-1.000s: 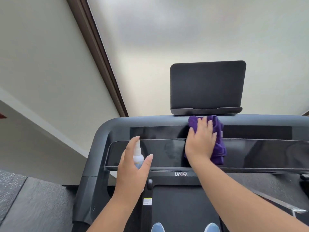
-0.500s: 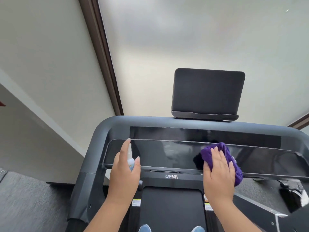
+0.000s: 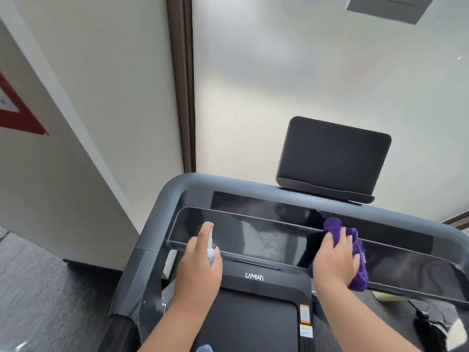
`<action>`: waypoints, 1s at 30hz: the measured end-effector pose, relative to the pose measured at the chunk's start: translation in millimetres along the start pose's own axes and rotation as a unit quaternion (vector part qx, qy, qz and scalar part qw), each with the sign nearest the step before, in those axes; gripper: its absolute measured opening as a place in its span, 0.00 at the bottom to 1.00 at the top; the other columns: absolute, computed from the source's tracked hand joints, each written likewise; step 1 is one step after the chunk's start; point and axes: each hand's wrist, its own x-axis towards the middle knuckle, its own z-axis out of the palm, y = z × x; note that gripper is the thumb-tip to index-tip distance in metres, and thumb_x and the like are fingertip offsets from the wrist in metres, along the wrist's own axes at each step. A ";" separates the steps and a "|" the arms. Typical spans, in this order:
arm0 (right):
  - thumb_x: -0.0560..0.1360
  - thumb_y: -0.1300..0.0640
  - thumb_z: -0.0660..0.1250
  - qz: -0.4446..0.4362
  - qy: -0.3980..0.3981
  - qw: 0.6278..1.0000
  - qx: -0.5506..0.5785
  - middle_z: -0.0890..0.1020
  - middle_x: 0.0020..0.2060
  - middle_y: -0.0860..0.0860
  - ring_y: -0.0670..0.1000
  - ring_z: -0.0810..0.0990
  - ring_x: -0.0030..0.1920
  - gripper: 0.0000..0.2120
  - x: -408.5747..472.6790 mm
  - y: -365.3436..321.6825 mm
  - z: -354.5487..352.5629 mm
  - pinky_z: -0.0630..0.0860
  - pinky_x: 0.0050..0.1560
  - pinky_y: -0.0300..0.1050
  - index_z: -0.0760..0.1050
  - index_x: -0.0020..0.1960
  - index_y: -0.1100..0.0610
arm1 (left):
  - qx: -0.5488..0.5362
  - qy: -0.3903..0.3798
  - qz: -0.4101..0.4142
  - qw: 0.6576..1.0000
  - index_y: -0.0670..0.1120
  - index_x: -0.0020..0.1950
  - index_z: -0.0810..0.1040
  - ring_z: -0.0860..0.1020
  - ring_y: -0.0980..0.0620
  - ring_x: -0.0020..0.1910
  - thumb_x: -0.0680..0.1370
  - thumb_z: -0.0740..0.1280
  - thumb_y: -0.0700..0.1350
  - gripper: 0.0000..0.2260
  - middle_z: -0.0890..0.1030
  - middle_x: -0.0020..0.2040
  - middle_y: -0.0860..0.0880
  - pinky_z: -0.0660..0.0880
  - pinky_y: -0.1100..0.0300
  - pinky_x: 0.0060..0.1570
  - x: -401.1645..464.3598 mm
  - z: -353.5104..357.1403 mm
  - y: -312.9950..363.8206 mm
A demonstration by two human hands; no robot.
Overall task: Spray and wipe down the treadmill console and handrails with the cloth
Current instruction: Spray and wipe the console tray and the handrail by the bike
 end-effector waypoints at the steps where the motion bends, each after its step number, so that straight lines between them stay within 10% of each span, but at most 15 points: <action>1: 0.86 0.45 0.52 0.039 0.005 0.998 0.046 0.63 0.82 0.51 0.62 0.56 0.82 0.26 6.0 -19.4 4.8 0.50 0.81 0.60 0.61 0.82 0.50 | -0.009 -0.003 -0.007 1.000 0.61 0.70 0.64 0.77 0.48 0.41 0.81 0.68 0.41 0.24 0.75 0.48 0.52 0.80 0.48 0.39 0.6 0.8 0.2; 6: 0.85 0.53 0.56 -0.139 -0.078 0.987 0.002 0.57 0.83 0.50 0.53 0.51 0.83 0.26 -9.0 -86.2 54.8 0.45 0.82 0.56 0.59 0.83 0.53 | -0.035 0.006 -0.032 0.999 0.55 0.72 0.71 0.75 0.56 0.44 0.81 0.67 0.39 0.21 0.77 0.50 0.53 0.76 0.54 0.43 -0.1 5.9 0.7; 13: 0.82 0.44 0.49 -0.405 -0.221 0.868 -0.182 0.55 0.82 0.37 0.38 0.49 0.81 0.28 -69.0 -7.4 42.0 0.42 0.82 0.48 0.59 0.82 0.42 | -0.016 -0.011 -0.040 0.999 0.61 0.76 0.63 0.81 0.49 0.44 0.82 0.67 0.43 0.26 0.73 0.53 0.54 0.79 0.51 0.46 12.8 14.8 5.2; 22: 0.81 0.46 0.54 -0.271 -0.115 0.941 -0.164 0.64 0.79 0.41 0.44 0.60 0.80 0.27 -4.2 57.7 -27.3 0.51 0.82 0.52 0.68 0.79 0.47 | 0.020 -0.038 -0.034 0.999 0.57 0.72 0.68 0.78 0.47 0.39 0.81 0.65 0.39 0.23 0.74 0.45 0.55 0.79 0.46 0.40 28.4 3.1 9.6; 30: 0.87 0.46 0.52 0.058 -0.009 0.997 0.042 0.58 0.83 0.53 0.64 0.54 0.82 0.26 34.3 -24.7 -0.7 0.48 0.81 0.60 0.58 0.83 0.51 | 0.017 -0.026 -0.043 0.999 0.64 0.75 0.61 0.80 0.48 0.41 0.82 0.66 0.43 0.26 0.75 0.51 0.54 0.80 0.46 0.44 22.1 -11.1 8.1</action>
